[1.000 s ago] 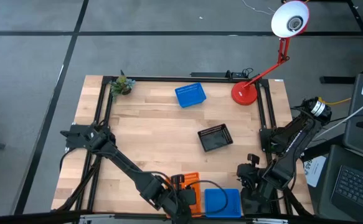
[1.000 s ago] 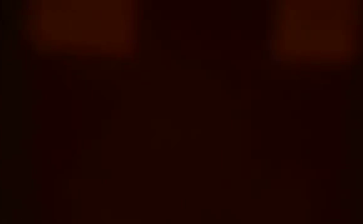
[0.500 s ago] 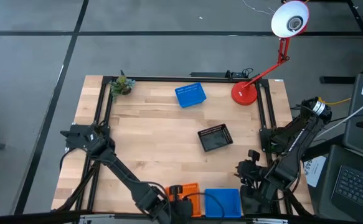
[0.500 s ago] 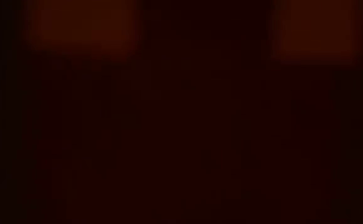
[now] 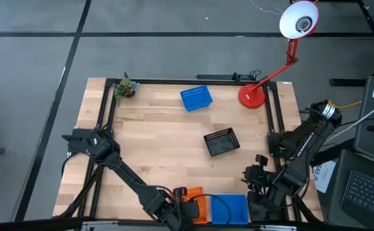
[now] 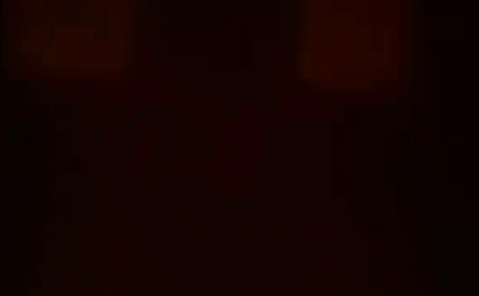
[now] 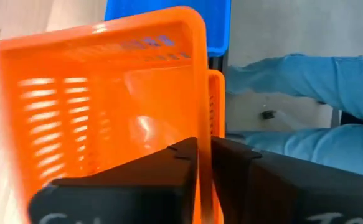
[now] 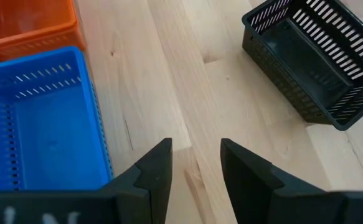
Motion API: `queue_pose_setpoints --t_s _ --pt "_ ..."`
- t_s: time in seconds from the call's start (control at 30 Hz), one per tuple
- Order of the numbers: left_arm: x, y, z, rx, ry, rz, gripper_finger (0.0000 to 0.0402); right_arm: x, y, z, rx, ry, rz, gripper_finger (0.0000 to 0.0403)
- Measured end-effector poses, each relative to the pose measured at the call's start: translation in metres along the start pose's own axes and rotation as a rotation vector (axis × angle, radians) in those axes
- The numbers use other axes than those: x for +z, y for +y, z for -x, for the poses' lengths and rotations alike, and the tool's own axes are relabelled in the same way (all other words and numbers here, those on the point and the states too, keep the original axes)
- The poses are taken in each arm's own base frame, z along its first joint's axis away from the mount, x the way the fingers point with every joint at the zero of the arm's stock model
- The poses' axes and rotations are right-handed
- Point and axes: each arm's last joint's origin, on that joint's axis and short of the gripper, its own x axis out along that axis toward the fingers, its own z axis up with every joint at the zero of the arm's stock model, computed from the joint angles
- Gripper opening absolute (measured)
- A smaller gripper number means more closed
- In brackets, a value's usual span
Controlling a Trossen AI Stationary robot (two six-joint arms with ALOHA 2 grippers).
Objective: Stack baskets by color
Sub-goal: Stack the top orange bin on the bottom orange bin
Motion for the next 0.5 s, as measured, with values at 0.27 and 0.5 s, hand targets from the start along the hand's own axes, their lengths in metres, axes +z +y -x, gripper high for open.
queue_pose_setpoints --t_s 0.27,0.5 --pt "0.0014 0.0011 -0.0007 -0.016 0.012 0.007 0.0082 -0.0001 -0.0003 0.0000 -0.003 0.000 0.004 0.0135" --pt "0.0014 0.0010 -0.0007 -0.017 0.012 0.011 0.0086 -0.0001 -0.0004 -0.0001 -0.004 0.000 0.007 0.0135"
